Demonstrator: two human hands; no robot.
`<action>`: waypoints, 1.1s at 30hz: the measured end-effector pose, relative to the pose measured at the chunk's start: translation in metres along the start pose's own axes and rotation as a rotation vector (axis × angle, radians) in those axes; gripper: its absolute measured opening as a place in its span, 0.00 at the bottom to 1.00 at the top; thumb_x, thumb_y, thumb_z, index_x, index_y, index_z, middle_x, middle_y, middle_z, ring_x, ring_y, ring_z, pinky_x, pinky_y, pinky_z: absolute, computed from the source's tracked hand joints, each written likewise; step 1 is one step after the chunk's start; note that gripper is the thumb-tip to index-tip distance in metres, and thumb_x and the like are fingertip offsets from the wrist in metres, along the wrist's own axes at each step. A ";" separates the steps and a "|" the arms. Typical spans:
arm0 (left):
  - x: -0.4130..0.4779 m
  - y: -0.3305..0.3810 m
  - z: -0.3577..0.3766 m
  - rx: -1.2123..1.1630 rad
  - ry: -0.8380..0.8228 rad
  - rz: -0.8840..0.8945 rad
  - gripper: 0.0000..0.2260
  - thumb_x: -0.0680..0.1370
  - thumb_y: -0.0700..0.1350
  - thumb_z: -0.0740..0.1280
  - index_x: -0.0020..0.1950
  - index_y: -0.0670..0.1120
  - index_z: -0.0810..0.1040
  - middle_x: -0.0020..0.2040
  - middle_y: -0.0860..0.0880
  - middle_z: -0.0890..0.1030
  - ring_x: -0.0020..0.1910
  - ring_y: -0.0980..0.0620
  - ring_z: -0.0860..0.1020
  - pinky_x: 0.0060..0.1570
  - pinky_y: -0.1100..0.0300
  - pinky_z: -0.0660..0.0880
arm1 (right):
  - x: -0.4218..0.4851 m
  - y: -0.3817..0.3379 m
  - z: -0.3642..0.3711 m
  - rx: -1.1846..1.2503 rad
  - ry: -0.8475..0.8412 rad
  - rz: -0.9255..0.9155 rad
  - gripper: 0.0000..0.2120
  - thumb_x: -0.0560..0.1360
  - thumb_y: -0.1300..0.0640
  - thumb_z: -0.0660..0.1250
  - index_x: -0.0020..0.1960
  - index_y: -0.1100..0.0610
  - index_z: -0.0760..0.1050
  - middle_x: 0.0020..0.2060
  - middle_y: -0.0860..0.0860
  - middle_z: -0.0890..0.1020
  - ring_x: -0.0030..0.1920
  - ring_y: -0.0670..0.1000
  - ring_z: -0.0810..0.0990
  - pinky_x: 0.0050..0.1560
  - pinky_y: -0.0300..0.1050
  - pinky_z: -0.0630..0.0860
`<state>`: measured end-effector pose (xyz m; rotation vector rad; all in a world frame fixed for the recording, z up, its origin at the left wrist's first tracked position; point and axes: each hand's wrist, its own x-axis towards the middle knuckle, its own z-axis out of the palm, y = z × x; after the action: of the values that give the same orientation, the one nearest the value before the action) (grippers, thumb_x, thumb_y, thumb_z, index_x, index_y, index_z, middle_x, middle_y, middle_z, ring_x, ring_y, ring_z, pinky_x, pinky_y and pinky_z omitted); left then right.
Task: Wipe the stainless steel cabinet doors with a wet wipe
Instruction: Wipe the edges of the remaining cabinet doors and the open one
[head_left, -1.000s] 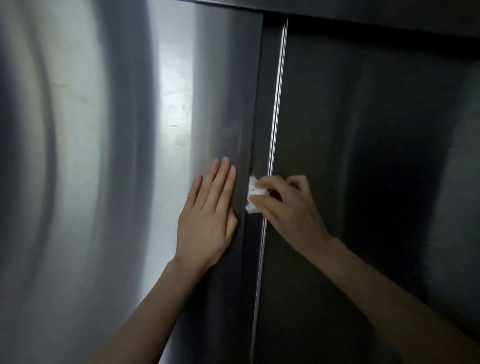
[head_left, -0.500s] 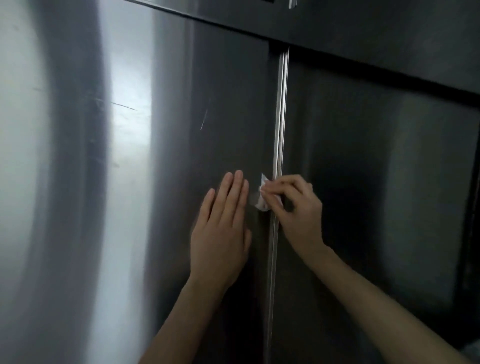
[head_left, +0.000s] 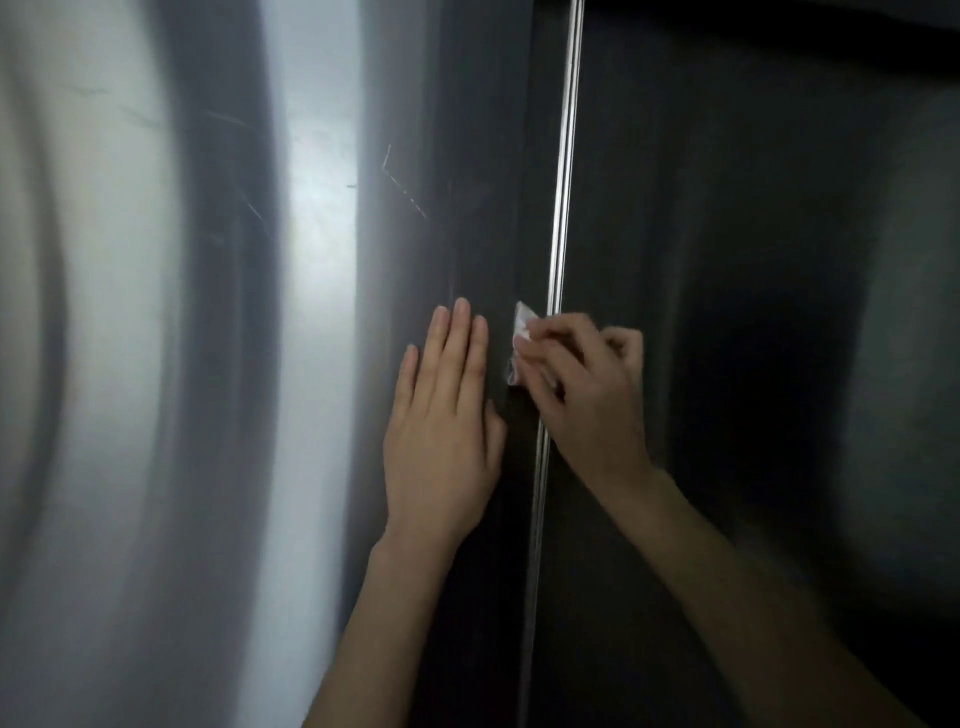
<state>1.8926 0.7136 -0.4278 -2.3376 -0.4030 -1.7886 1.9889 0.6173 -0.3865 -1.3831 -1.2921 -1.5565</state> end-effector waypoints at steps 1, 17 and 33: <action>-0.002 -0.003 -0.001 0.003 -0.002 0.018 0.28 0.77 0.43 0.53 0.78 0.41 0.58 0.79 0.44 0.57 0.78 0.50 0.50 0.76 0.53 0.47 | -0.016 -0.002 -0.001 0.005 -0.027 -0.020 0.06 0.73 0.58 0.68 0.47 0.59 0.82 0.46 0.51 0.82 0.44 0.44 0.71 0.45 0.46 0.66; -0.036 -0.027 0.000 0.103 0.021 0.103 0.25 0.80 0.45 0.53 0.79 0.44 0.59 0.79 0.46 0.57 0.79 0.47 0.51 0.76 0.47 0.47 | -0.057 0.005 0.012 0.064 0.017 -0.144 0.04 0.72 0.59 0.70 0.45 0.59 0.78 0.45 0.54 0.81 0.46 0.49 0.73 0.43 0.50 0.66; -0.067 -0.029 0.000 0.135 -0.082 0.152 0.27 0.80 0.44 0.56 0.79 0.43 0.56 0.80 0.43 0.54 0.79 0.45 0.49 0.76 0.44 0.46 | -0.077 0.004 0.011 0.081 0.030 -0.169 0.04 0.73 0.62 0.70 0.40 0.61 0.81 0.42 0.54 0.83 0.47 0.47 0.73 0.43 0.49 0.66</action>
<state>1.8667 0.7339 -0.4930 -2.2869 -0.3363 -1.5530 2.0124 0.6175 -0.4610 -1.2224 -1.4691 -1.6109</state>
